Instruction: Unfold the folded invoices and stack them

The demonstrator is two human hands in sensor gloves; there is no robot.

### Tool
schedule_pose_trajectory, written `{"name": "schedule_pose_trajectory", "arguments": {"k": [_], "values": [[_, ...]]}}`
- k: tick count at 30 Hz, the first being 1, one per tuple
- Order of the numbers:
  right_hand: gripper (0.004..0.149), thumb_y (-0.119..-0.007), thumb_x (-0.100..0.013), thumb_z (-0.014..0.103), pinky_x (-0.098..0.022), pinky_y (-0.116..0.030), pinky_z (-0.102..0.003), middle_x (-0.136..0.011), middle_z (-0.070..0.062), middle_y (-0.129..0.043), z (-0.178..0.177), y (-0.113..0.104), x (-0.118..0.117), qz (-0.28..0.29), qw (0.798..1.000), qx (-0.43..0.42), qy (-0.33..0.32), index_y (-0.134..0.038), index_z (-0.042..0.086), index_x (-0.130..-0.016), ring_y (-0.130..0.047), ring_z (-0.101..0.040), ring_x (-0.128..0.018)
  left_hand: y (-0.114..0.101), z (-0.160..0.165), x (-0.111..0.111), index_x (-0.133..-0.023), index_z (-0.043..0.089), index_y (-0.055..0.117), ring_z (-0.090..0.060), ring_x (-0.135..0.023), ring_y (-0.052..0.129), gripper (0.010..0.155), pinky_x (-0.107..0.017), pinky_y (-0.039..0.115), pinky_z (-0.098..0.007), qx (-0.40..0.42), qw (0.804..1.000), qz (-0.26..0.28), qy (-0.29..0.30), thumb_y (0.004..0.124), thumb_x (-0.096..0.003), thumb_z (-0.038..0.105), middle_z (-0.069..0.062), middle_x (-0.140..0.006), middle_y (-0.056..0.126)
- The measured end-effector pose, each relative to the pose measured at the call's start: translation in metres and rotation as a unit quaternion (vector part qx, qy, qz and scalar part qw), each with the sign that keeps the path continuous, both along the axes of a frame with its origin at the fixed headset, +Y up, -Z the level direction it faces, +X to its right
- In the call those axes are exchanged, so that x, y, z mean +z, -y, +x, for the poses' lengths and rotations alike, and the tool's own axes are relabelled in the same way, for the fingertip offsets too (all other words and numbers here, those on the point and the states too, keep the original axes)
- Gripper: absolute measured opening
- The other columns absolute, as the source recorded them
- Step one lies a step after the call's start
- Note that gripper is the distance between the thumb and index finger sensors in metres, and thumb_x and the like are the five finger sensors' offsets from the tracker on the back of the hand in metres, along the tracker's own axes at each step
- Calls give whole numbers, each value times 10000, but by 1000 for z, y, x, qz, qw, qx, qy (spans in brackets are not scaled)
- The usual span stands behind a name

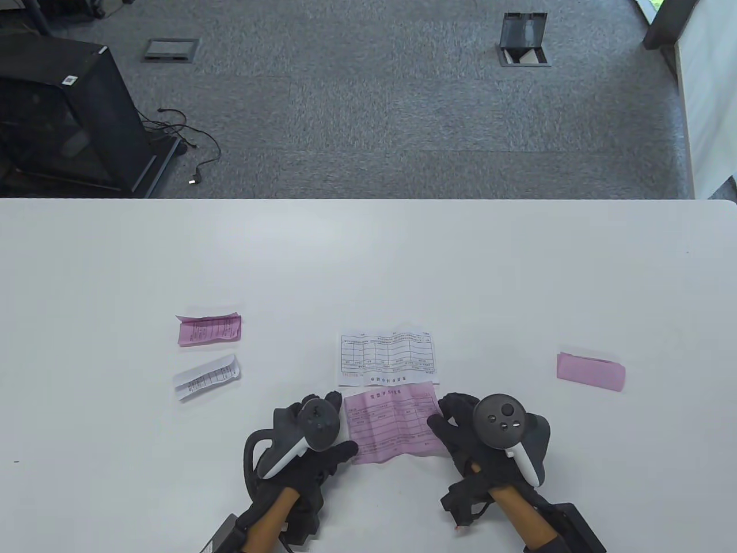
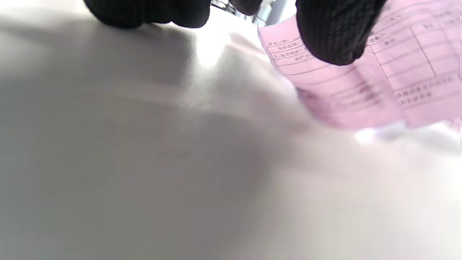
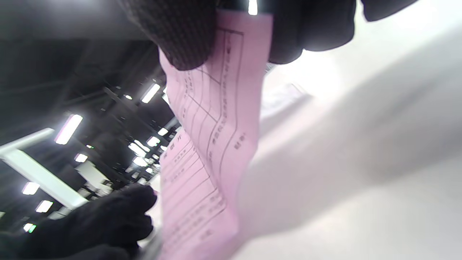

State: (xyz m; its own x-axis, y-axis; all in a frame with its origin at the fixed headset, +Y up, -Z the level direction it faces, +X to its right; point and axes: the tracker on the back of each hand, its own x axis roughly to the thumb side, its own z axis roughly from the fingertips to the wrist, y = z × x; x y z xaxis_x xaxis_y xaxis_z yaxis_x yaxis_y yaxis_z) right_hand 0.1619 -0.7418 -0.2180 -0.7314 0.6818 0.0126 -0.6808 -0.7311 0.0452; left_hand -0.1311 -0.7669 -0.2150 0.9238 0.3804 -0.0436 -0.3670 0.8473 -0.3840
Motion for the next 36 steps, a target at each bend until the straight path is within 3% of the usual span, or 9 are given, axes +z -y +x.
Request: {"name": "schedule_pose_trajectory", "arguments": {"k": [4, 11, 14, 17, 19, 21, 24, 29, 36], "values": [[323, -763, -451, 410, -673, -522, -626, -975, -116, -692, -1, -20, 5, 41, 997, -56, -42, -735, 346, -767, -656, -401, -901, -4, -17, 0, -1128, 178, 206, -510, -1023, 408, 973, -711, 531, -571, 122, 992, -15, -29, 811, -452, 530, -262, -1175, 340], [317, -768, -446, 417, -680, -514, -628, -986, -113, -683, -5, -40, 14, 99, 986, -102, -93, -742, 382, -760, -647, -397, -909, -13, -39, -1, -1117, 182, 120, -557, -1034, 308, 1068, -722, 490, -602, 344, 939, -12, -12, 867, -432, 519, -269, -1187, 229], [317, -764, -448, 421, -678, -523, -620, -976, -104, -694, -4, -36, 12, 96, 984, -120, -89, -737, 385, -762, -659, -389, -901, -11, -39, -2, -1131, 177, 194, -562, -1022, 361, 1034, -712, 512, -605, 413, 911, -7, 12, 884, -432, 498, -277, -1188, 280], [319, -762, -450, 421, -673, -533, -614, -966, -103, -702, -3, -29, 9, 77, 983, -146, -81, -734, 380, -766, -672, -385, -889, -10, -36, -3, -1112, 187, 466, -526, -992, 534, 844, -678, 602, -578, 449, 893, 18, 20, 906, -439, 444, -237, -1149, 544], [320, -759, -452, 422, -671, -534, -612, -961, -103, -705, -2, -25, 7, 64, 982, -160, -75, -732, 378, -767, -674, -385, -885, -10, -36, -2, -982, 236, 728, -433, -908, 753, 589, -631, 694, -556, 443, 896, 28, 3, 922, -444, 378, -168, -1011, 816], [320, -759, -454, 420, -670, -534, -614, -959, -104, -708, 0, -21, 5, 53, 981, -172, -68, -730, 378, -769, -674, -386, -884, -12, -35, -1, -863, 240, 842, -317, -761, 918, 423, -555, 791, -503, 429, 902, 46, -4, 910, -458, 341, -74, -812, 986], [321, -759, -455, 417, -664, -549, -608, -927, -94, -741, 5, -17, 2, 52, 984, -163, -50, -732, 369, -771, -705, -375, -860, -16, -37, 1, -849, 229, 854, -270, -680, 966, 413, -502, 829, -463, 409, 908, 82, -32, 915, -451, 323, -45, -725, 1026], [321, -761, -453, 410, -657, -565, -603, -875, -72, -786, 7, -10, -4, 45, 988, -144, -38, -739, 357, -769, -746, -357, -823, -20, -40, 3, -846, 226, 859, -272, -672, 964, 410, -493, 827, -450, 374, 917, 127, -61, 917, -449, 316, -47, -723, 1027], [326, -763, -453, 405, -652, -573, -601, -865, -72, -796, 6, 0, -8, 33, 992, -116, -32, -747, 335, -771, -756, -355, -813, -18, -39, 2, -855, 212, 858, -262, -626, 981, 420, -454, 839, -421, 332, 931, 132, -74, 915, -451, 310, -53, -707, 1034]]}}
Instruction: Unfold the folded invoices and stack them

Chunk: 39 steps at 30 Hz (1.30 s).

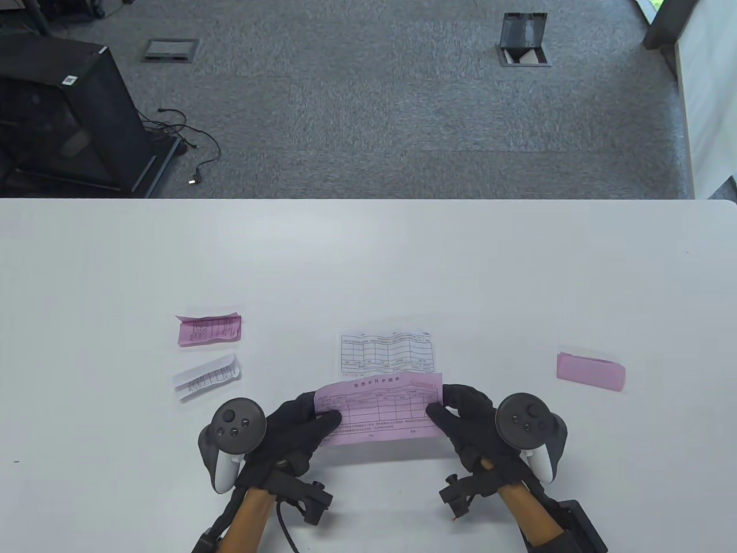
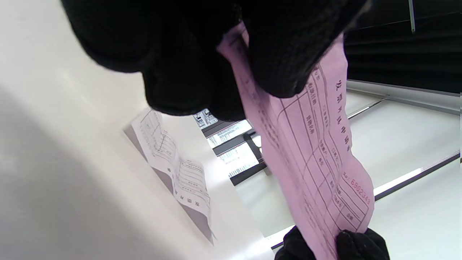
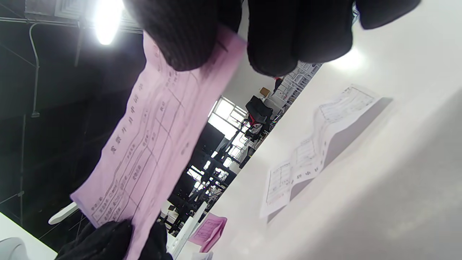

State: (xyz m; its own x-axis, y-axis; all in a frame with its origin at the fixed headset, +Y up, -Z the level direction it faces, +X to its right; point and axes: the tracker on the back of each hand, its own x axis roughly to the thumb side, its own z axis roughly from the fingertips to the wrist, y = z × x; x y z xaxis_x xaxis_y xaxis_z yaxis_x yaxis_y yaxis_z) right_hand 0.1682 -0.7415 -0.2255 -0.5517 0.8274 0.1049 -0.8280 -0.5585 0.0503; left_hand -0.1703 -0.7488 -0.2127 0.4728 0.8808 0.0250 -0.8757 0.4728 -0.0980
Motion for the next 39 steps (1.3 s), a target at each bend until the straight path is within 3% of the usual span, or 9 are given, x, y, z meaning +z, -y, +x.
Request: {"name": "schedule_pose_trajectory", "arguments": {"k": [8, 16, 20, 26, 30, 39], "values": [[332, -757, -460, 409, -625, -635, -569, -722, -29, -882, -2, 9, -9, -23, 998, 61, 23, -770, 287, -769, -853, -300, -689, 0, 3, -9, -912, 199, 811, -230, -513, 998, 514, -377, 853, -373, -83, 996, -16, -42, 937, -434, 340, -55, -662, 1039], [337, -748, -462, 436, -600, -658, -558, -621, -36, -919, -5, -11, -50, -40, 982, 171, 66, -806, 239, -729, -892, -289, -585, -14, 23, -49, -960, 184, 761, -191, -423, 988, 621, -328, 848, -346, -182, 979, -36, -86, 955, -407, 393, -37, -600, 1038], [338, -754, -457, 446, -598, -659, -558, -607, -34, -924, -10, -12, -78, -77, 966, 233, 82, -814, 238, -716, -897, -290, -573, -16, 33, -72, -975, 190, 745, -187, -413, 978, 652, -327, 839, -344, -228, 967, -68, -96, 955, -400, 414, -28, -584, 1032], [339, -758, -454, 447, -608, -637, -574, -611, -40, -929, -28, 9, -107, -121, 926, 346, 92, -821, 239, -714, -898, -298, -577, 4, 47, -101, -994, 186, 724, -183, -420, 973, 677, -335, 836, -342, -305, 941, -114, -91, 949, -401, 424, -22, -584, 1028], [339, -760, -451, 450, -609, -637, -573, -604, -41, -937, -40, 18, -112, -115, 896, 417, 100, -828, 240, -708, -903, -300, -572, 15, 50, -113, -1010, 183, 707, -183, -428, 969, 700, -342, 833, -341, -327, 932, -132, -89, 945, -401, 432, -23, -584, 1027], [337, -772, -439, 462, -602, -646, -564, -565, -40, -946, -55, 28, -121, -117, 857, 492, 103, -844, 244, -685, -911, -291, -545, 29, 57, -127, -1031, 178, 676, -170, -413, 959, 752, -339, 828, -336, -377, 910, -146, -90, 948, -387, 455, -4, -528, 1013]]}}
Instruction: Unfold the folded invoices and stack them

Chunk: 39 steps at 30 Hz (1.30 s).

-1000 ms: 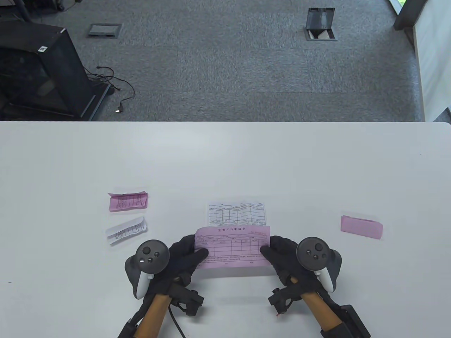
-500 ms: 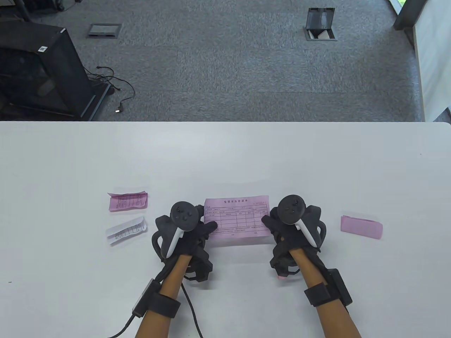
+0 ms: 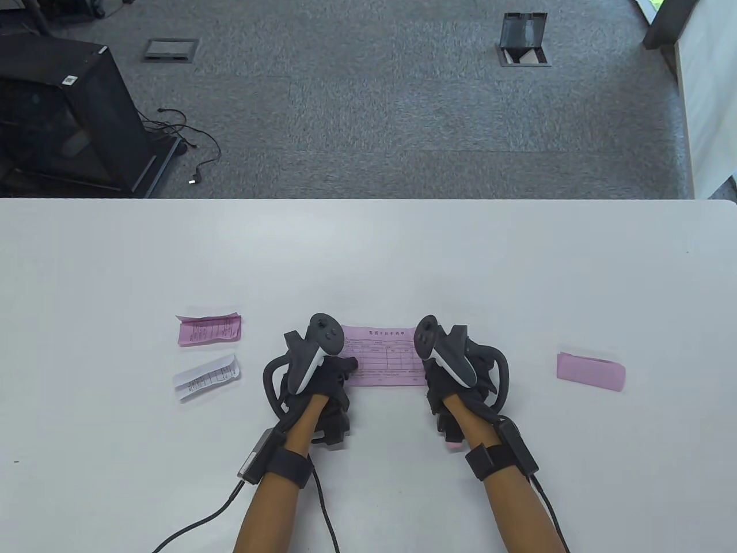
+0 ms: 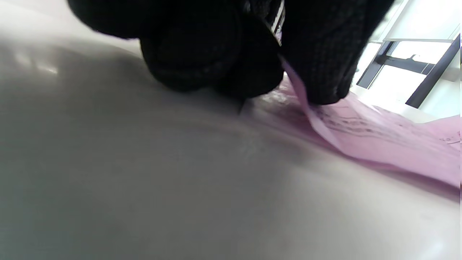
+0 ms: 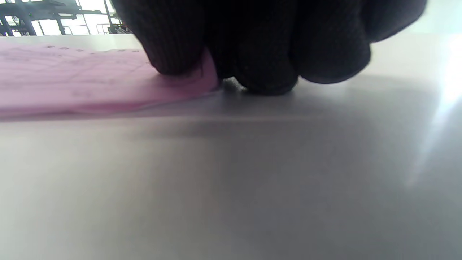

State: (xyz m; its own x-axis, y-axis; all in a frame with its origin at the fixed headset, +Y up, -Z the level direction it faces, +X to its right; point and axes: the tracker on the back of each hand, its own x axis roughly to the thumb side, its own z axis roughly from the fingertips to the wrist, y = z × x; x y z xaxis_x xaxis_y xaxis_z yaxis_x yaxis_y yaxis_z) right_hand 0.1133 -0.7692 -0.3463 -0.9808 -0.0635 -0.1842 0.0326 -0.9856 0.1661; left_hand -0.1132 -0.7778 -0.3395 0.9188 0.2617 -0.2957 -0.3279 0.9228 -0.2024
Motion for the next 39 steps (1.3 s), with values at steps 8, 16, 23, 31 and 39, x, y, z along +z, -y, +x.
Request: {"name": "schedule_pose_trajectory", "arguments": {"k": [8, 16, 23, 31, 39], "values": [[389, -759, -411, 530, -610, -634, -571, -578, -33, -938, 5, 2, -6, -17, 999, 47, 17, -838, 252, -672, -904, -293, -563, -2, 0, 1, -1064, 200, 624, -164, -443, 943, 841, -378, 817, -345, -72, 997, -7, -9, 930, -355, 532, 30, -562, 976], [407, -762, -400, 544, -610, -632, -573, -571, -34, -937, 13, 5, -8, -10, 999, 34, 24, -837, 253, -674, -905, -293, -560, -2, -1, 2, -1064, 203, 626, -175, -456, 942, 840, -386, 815, -353, -74, 997, -6, -8, 930, -354, 532, 21, -578, 973], [403, -748, -423, 526, -621, -614, -589, -630, -40, -924, 37, -13, -1, 1, 996, -82, 31, -814, 252, -711, -893, -306, -604, -4, -10, 9, -1058, 197, 636, -195, -474, 951, 809, -396, 819, -365, -31, 999, 13, -9, 915, -372, 524, -13, -603, 990], [495, -751, -439, 486, -660, -528, -655, -859, -93, -827, 117, -52, 23, 53, 996, -70, 12, -707, 263, -879, -785, -381, -802, -18, -33, 34, -1048, 195, 654, -243, -551, 956, 773, -437, 820, -400, 9, 998, 63, 8, 904, -390, 517, -62, -693, 988], [756, -766, -447, 472, -669, -367, -760, -1134, -134, -469, 202, -42, 32, -54, 998, 3, 37, -381, 318, -1079, -441, -522, -1017, -28, -50, 72, -1038, 193, 670, -251, -558, 956, 735, -438, 820, -410, 50, 994, 98, 19, 897, -409, 500, -72, -710, 980]]}}
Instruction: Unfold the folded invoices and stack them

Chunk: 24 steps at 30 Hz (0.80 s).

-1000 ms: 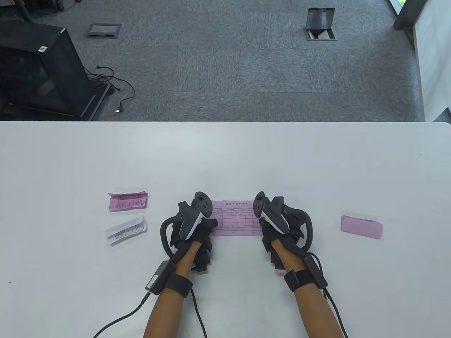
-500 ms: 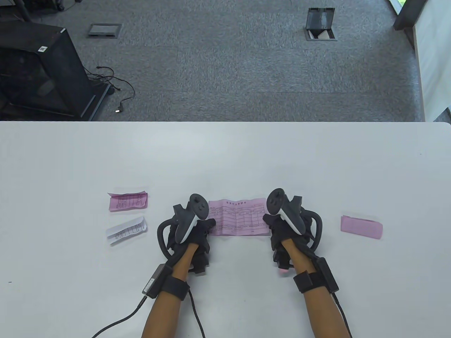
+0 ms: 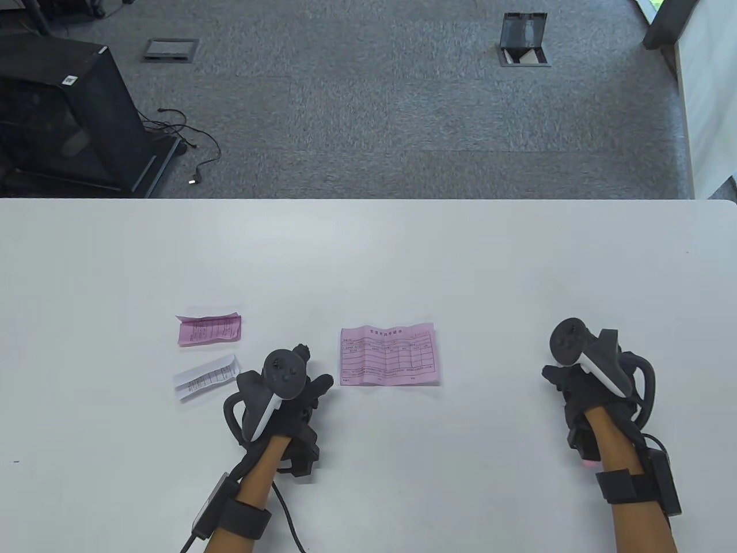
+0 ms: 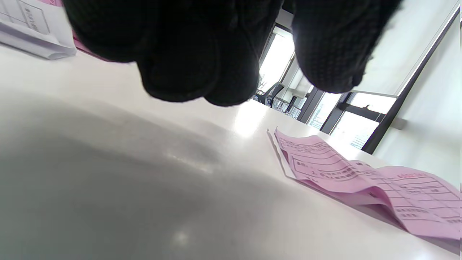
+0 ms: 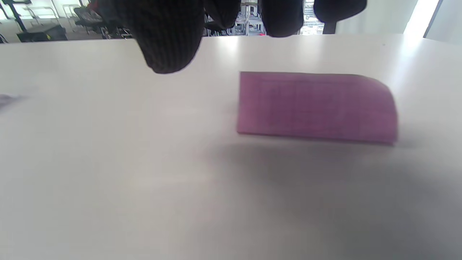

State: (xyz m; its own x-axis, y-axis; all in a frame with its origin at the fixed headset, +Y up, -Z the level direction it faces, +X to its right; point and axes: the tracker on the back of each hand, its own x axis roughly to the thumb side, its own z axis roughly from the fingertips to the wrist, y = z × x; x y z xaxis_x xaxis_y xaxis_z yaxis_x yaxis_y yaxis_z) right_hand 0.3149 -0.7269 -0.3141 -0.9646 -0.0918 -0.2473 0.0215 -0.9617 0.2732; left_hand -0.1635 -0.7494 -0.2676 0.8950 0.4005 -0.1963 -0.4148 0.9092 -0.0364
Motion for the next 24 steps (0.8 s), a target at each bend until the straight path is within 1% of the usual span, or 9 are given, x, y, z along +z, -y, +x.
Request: {"name": "schedule_pose_trajectory", "arguments": {"k": [2, 5, 9, 13, 16, 18, 21, 24], "values": [[787, -770, -447, 468, -664, -337, -778, -1159, -115, -405, 16, 8, -2, -32, 999, 25, 10, -322, 347, -1083, -382, -538, -1033, -1, -2, 9, -1038, 193, 671, -250, -561, 956, 731, -440, 821, -410, -1, 1000, 1, 4, 892, -413, 502, -71, -714, 979], [818, -775, -449, 454, -661, -315, -790, -1172, -102, -363, 30, 20, -5, -62, 997, 48, 26, -267, 360, -1083, -343, -541, -1047, -2, -4, 18, -1037, 194, 672, -250, -562, 956, 727, -441, 820, -412, 4, 1000, 6, 11, 891, -414, 501, -71, -716, 978], [805, -777, -450, 431, -663, -338, -781, -1155, -110, -410, 40, 33, -8, -50, 996, 57, 46, -288, 336, -1082, -391, -520, -1040, -2, -5, 25, -1034, 194, 676, -250, -561, 958, 723, -441, 821, -412, 13, 1000, 11, 19, 889, -415, 501, -72, -715, 979], [715, -784, -445, 412, -667, -381, -760, -1104, -133, -522, 44, 39, -8, -28, 996, 72, 54, -429, 308, -1057, -493, -481, -1003, 1, -4, 26, -1032, 194, 679, -249, -561, 959, 718, -442, 821, -413, 14, 1000, 11, 23, 888, -417, 499, -72, -715, 979], [578, -792, -436, 405, -666, -416, -743, -1039, -120, -630, 43, 39, -5, -3, 996, 80, 44, -584, 303, -965, -587, -437, -955, 1, -3, 26, -1030, 194, 681, -254, -564, 956, 715, -443, 821, -414, 17, 1000, 12, 24, 888, -417, 498, -72, -715, 980], [496, -798, -433, 398, -665, -442, -731, -984, -107, -700, 41, 37, -3, 20, 996, 75, 42, -654, 304, -899, -656, -405, -908, 1, -2, 26, -1029, 193, 684, -254, -562, 957, 712, -441, 821, -414, 17, 999, 14, 25, 888, -418, 498, -73, -713, 981], [381, -801, -431, 383, -656, -498, -704, -819, -50, -859, 38, 34, 1, 33, 998, 40, 35, -763, 282, -796, -813, -330, -771, 1, -1, 28, -1026, 193, 687, -252, -561, 958, 707, -439, 823, -412, 19, 999, 16, 31, 886, -419, 498, -70, -710, 982], [379, -803, -431, 379, -646, -537, -672, -724, -33, -895, 30, 30, 5, 57, 998, -8, 41, -776, 264, -791, -859, -301, -675, 0, 1, 31, -1023, 192, 691, -251, -557, 960, 698, -437, 823, -413, 56, 997, 11, 44, 883, -424, 494, -70, -707, 985]]}}
